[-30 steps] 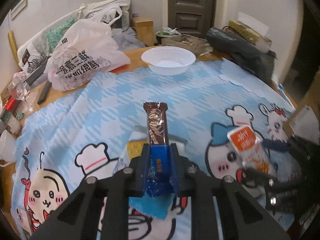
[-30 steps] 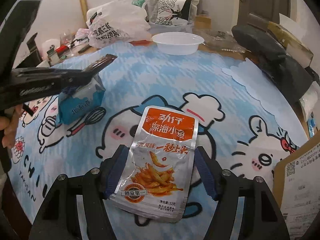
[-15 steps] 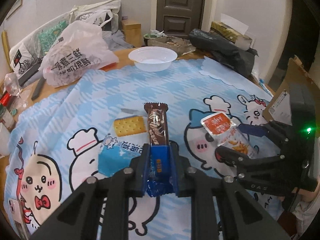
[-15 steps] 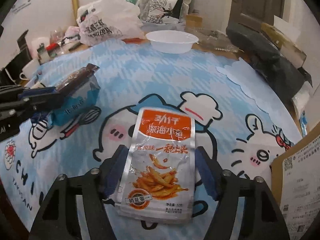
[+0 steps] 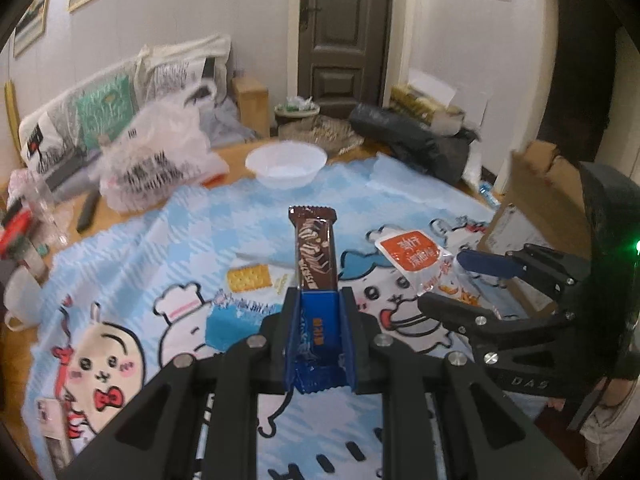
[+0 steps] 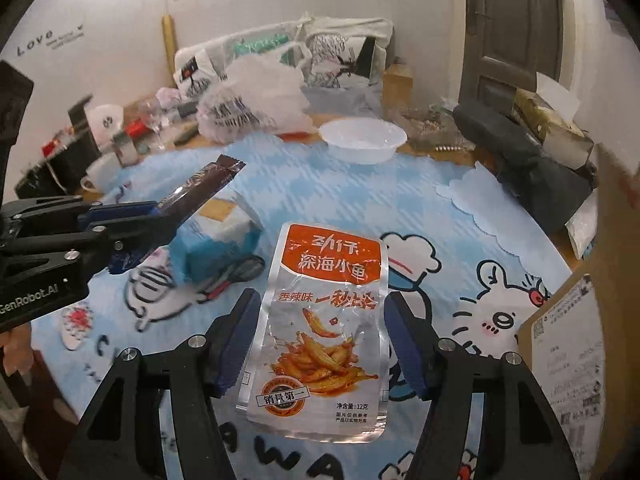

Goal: Organize snacks
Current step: 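Carry both snacks into the cardboard box and open both grippers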

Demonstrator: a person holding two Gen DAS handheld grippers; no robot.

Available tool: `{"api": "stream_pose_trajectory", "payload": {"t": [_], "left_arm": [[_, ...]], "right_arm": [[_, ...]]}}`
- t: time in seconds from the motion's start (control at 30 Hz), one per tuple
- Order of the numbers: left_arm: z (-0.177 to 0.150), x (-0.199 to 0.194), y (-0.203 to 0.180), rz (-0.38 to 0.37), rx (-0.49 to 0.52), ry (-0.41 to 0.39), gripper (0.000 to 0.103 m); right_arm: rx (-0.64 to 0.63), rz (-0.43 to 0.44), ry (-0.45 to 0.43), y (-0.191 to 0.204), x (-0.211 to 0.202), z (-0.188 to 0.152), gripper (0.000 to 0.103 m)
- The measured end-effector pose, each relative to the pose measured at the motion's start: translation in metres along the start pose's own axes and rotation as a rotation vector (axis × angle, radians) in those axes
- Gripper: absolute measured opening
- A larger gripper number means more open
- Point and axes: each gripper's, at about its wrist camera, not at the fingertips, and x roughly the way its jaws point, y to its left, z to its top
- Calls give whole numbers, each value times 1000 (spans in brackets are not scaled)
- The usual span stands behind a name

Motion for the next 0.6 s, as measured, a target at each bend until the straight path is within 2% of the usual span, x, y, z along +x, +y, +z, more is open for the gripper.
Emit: {"api": "stream_pose_trajectory", "payload": {"t": [0.1, 0.23, 0.43, 0.5, 0.6], "left_arm": [[12, -27, -18, -17, 26, -55, 16], [40, -57, -55, -64, 71, -137, 16], [84, -71, -134, -187, 152, -210, 16], [95, -63, -167, -254, 177, -208, 16], [106, -46, -206, -311, 200, -186, 16]], "right_arm": [[20, 49, -57, -3, -28, 7, 60], [33, 102, -166, -12, -87, 18, 61], [9, -27, -281, -53, -168, 20, 61], [28, -75, -294, -74, -184, 16, 61], [73, -149, -285, -113, -198, 6, 61]]}}
